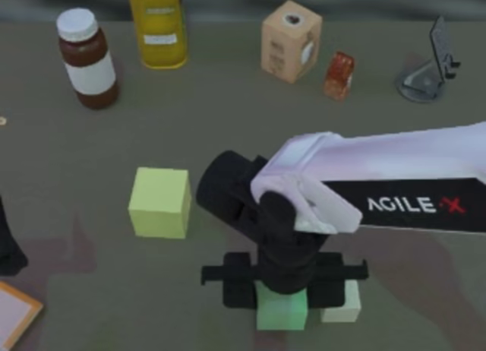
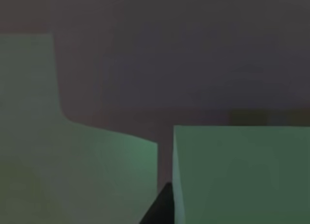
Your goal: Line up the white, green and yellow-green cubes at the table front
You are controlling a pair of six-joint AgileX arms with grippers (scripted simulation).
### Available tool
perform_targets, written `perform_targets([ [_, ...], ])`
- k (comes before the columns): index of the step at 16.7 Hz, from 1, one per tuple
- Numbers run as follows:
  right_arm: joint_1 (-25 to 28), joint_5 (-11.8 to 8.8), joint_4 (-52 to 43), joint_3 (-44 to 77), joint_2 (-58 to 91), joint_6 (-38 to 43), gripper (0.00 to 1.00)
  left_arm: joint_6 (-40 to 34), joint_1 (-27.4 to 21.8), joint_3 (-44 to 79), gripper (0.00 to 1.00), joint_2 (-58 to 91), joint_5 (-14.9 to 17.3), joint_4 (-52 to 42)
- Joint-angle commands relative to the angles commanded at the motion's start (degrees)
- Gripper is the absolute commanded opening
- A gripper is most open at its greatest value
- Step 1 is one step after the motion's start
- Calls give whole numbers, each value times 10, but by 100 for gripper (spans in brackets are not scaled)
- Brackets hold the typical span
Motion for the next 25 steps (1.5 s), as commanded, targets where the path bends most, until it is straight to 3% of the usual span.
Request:
perform_targets([
  [9, 0, 0, 0, 0, 0, 0, 98, 0, 0, 0, 100, 0, 0, 0],
  [19, 0, 0, -2, 2, -1, 0, 100, 0, 0, 0, 100, 0, 0, 0],
  [25, 5, 0, -117, 70, -40, 1, 100, 0, 0, 0, 100, 0, 0, 0],
])
